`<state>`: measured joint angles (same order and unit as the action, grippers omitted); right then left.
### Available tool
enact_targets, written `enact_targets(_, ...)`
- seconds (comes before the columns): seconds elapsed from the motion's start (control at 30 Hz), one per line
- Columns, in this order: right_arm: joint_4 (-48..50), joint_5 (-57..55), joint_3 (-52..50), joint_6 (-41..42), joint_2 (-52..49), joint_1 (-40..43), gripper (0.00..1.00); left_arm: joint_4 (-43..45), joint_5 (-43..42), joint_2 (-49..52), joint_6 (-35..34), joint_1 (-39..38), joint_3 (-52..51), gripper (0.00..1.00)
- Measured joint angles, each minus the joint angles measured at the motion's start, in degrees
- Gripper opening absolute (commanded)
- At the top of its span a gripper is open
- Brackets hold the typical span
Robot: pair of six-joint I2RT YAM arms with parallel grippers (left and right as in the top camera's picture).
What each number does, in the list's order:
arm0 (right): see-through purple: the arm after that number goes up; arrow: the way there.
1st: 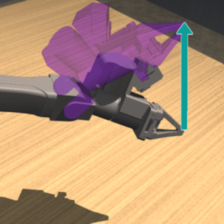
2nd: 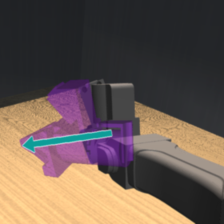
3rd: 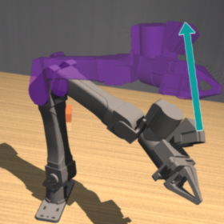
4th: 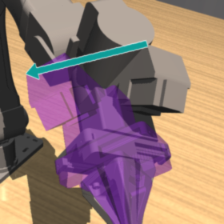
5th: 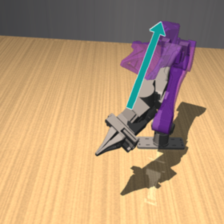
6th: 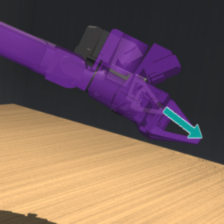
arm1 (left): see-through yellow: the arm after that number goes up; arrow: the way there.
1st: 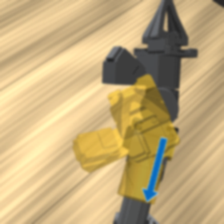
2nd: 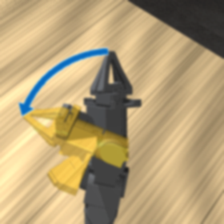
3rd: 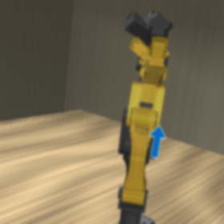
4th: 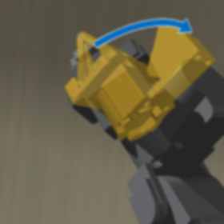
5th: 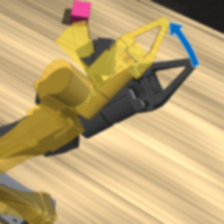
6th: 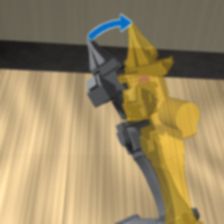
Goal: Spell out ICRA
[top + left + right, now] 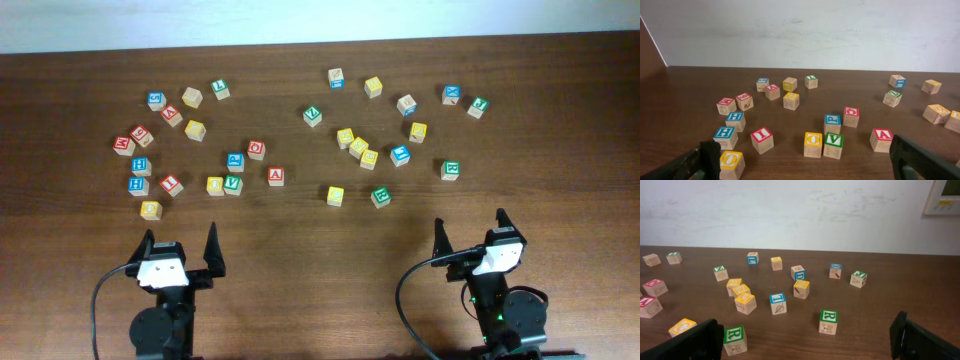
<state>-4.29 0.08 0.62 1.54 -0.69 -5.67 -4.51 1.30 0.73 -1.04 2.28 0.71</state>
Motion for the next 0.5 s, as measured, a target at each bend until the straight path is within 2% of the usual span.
enact_targets(0.5, 0.0, 0.0, 0.0, 0.0, 0.0, 0.0, 0.98, 0.0, 0.0, 0.0, 0.0, 0.0, 0.0, 0.99)
